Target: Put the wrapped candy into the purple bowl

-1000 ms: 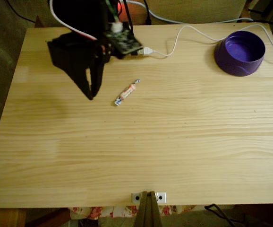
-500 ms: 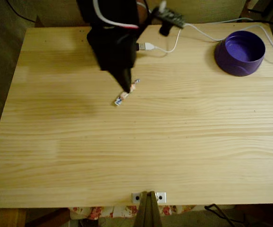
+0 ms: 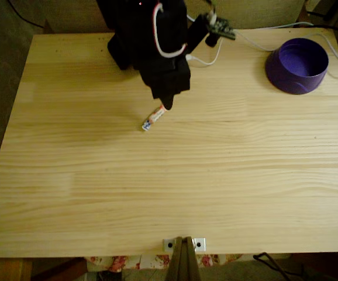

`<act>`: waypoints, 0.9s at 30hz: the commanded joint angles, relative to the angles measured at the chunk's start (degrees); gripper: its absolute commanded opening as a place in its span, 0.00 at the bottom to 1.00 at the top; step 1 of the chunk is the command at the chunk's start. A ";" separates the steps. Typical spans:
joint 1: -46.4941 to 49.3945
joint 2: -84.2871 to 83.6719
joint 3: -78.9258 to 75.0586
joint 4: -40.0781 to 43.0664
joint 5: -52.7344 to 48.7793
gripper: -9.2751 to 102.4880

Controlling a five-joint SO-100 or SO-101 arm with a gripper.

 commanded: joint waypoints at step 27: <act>5.10 -2.37 1.67 -5.10 -16.88 0.31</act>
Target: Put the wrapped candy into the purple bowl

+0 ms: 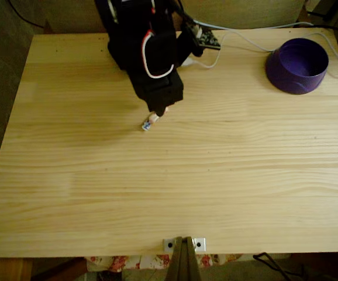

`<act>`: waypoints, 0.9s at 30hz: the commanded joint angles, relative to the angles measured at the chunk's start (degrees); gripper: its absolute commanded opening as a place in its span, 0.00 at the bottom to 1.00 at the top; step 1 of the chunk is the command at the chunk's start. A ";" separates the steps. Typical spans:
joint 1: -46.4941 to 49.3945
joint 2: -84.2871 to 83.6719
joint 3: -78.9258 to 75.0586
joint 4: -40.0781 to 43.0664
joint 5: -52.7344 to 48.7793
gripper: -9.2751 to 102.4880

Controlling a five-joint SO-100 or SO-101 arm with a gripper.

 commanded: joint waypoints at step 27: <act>-3.16 -5.27 -3.08 -4.83 -7.73 0.31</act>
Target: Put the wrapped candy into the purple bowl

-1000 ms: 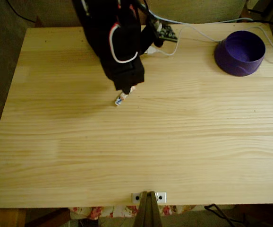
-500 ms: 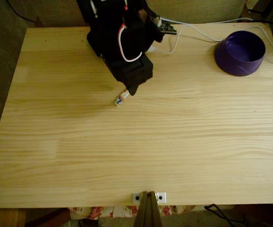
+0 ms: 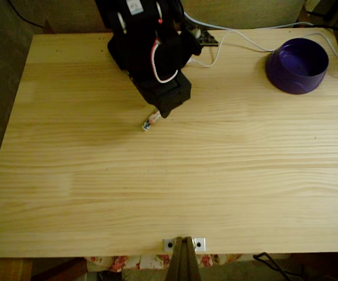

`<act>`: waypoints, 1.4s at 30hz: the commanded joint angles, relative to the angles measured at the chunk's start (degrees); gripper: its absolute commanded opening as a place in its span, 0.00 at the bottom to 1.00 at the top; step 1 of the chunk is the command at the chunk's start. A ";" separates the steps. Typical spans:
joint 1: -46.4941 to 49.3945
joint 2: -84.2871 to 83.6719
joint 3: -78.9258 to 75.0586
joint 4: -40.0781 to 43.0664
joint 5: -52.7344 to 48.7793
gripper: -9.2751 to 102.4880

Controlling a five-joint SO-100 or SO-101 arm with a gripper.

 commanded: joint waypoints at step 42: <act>-0.26 2.81 0.26 -1.49 16.17 0.09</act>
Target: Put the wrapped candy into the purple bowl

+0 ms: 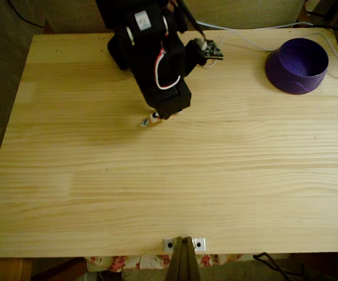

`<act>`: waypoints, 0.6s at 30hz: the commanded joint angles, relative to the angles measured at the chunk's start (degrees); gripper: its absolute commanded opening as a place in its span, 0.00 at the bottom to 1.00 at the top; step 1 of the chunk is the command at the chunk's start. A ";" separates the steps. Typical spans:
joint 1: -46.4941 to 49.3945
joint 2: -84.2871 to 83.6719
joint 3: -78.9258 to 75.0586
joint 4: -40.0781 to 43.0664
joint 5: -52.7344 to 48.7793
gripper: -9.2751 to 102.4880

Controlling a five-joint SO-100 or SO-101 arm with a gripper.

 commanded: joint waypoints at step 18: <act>-19.78 14.94 -15.56 -2.55 60.21 0.08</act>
